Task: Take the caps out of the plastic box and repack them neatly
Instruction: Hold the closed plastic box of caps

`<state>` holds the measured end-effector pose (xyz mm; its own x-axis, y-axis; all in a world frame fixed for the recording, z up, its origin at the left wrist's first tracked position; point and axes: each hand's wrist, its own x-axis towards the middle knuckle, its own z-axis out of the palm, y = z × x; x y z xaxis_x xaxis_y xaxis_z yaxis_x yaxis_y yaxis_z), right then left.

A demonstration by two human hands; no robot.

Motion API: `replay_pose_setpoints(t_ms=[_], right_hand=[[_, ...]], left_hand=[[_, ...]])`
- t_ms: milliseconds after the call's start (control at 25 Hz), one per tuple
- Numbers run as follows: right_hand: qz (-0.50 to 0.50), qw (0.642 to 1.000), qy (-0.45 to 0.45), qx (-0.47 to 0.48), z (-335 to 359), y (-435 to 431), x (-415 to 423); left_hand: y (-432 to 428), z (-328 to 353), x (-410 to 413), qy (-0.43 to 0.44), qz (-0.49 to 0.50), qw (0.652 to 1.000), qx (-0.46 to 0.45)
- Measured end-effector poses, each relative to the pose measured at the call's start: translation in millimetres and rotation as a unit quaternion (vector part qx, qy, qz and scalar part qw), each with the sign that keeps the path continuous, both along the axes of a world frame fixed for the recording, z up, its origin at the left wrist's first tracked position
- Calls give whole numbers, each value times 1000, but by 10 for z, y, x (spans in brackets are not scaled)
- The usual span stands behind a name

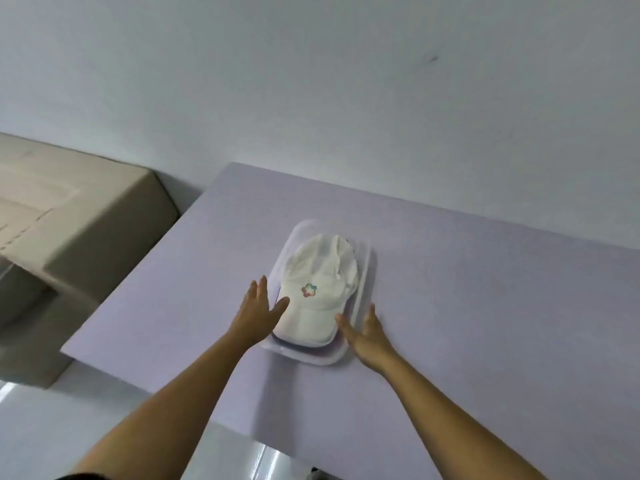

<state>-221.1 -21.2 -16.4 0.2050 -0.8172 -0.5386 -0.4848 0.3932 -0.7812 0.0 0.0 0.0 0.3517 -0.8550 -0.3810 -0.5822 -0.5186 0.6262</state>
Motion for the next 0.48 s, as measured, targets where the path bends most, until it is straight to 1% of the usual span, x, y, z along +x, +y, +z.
replay_pose_setpoints(t_ms=[80,120,160,240,280,400,480], right_hand=[[-46,997,-42,47,-134,1,123],[-52,996,-55,49,-182,29,175],[-58,996,-58,26,-230,54,231],[-78,996,-43,-21,-288,70,270],[-86,995,-49,-29,-290,66,248],[-102,992,-77,-17,-184,76,4],[-126,989,-73,-25,-125,104,-299]], left_hand=[[14,-111,39,64,54,996,28],[35,-189,53,96,80,991,39],[51,-243,84,122,99,987,37],[56,-286,131,137,126,982,33],[42,-287,143,141,131,981,23],[6,-225,-45,157,124,980,13],[-5,-157,-325,179,114,977,7]])
